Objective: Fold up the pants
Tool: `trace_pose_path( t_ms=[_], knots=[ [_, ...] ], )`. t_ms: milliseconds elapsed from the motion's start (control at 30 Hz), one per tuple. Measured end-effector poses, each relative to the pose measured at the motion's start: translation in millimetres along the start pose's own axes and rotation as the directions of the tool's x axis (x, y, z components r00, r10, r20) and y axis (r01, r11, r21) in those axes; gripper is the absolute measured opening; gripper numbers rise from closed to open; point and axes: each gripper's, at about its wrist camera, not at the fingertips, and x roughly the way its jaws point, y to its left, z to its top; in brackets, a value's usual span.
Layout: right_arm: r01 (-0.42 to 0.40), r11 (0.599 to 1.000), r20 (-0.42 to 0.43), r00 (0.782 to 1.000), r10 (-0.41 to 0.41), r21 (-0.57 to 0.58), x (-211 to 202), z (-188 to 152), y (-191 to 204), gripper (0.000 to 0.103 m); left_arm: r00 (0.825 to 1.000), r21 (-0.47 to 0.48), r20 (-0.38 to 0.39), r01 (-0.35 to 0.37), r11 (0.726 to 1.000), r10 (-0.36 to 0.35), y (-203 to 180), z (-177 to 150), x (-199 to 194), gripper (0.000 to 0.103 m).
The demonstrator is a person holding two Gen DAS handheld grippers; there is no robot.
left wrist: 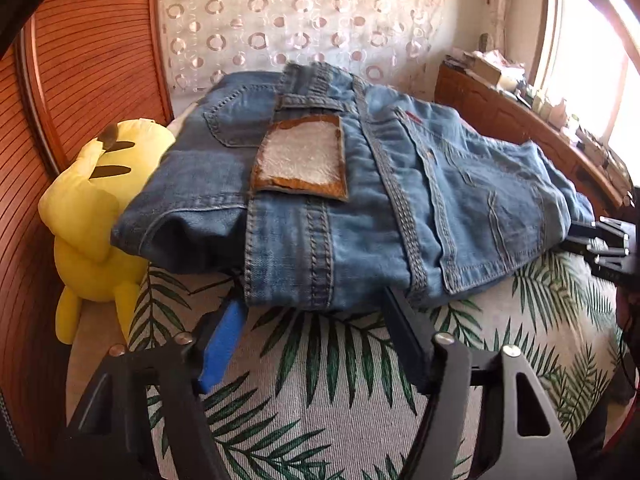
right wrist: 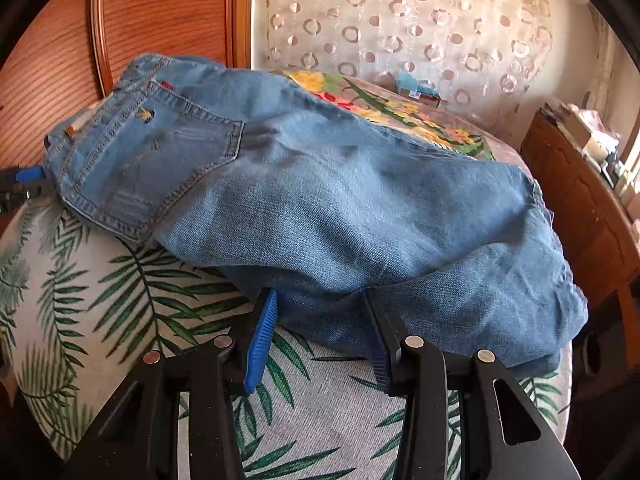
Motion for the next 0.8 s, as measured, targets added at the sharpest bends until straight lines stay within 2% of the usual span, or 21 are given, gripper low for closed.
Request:
trace_pose_path(
  t_ms=[67, 100, 133, 233, 367, 533, 700, 800],
  knots=[
    [0.005, 1.0, 0.006, 1.0, -0.005, -0.018, -1, 0, 1, 0.043, 1.0, -0.024, 0.018, -0.007, 1.0, 0.008, 4, 2, -4, 0.051],
    [0.012, 1.0, 0.013, 1.0, -0.012, -0.026, -2, 0, 2, 0.03, 0.999, -0.035, 0.03, -0.011, 0.999, 0.012, 7, 3, -6, 0.044],
    [0.015, 0.999, 0.018, 1.0, -0.014, -0.032, -3, 0, 1, 0.016, 0.999, -0.04, 0.031, -0.008, 0.999, 0.009, 9, 3, -7, 0.043],
    [0.0, 1.0, 0.063, 0.998, 0.001, -0.008, -16, 0, -6, 0.005, 1.0, -0.028, 0.027, -0.011, 1.0, 0.012, 8, 3, -8, 0.039],
    [-0.006, 1.0, 0.136, 0.991, 0.005, 0.011, -38, 4, -9, 0.004, 0.999, -0.003, 0.036, -0.02, 1.0, 0.02, 1, 4, -11, 0.03],
    [0.006, 1.0, 0.153, 0.988, -0.005, -0.006, -49, 7, -5, 0.004, 0.996, 0.007, 0.082, -0.028, 1.0, 0.027, -7, 9, -26, 0.024],
    [0.013, 1.0, 0.179, 0.984, -0.014, 0.009, -70, 10, -10, 0.003, 0.987, 0.015, 0.157, -0.015, 1.0, 0.012, -13, 21, -65, 0.021],
    [0.002, 1.0, 0.202, 0.979, -0.006, 0.021, -89, 8, -13, 0.002, 0.98, 0.011, 0.197, 0.008, 1.0, -0.01, -15, 25, -90, 0.015]
  ],
)
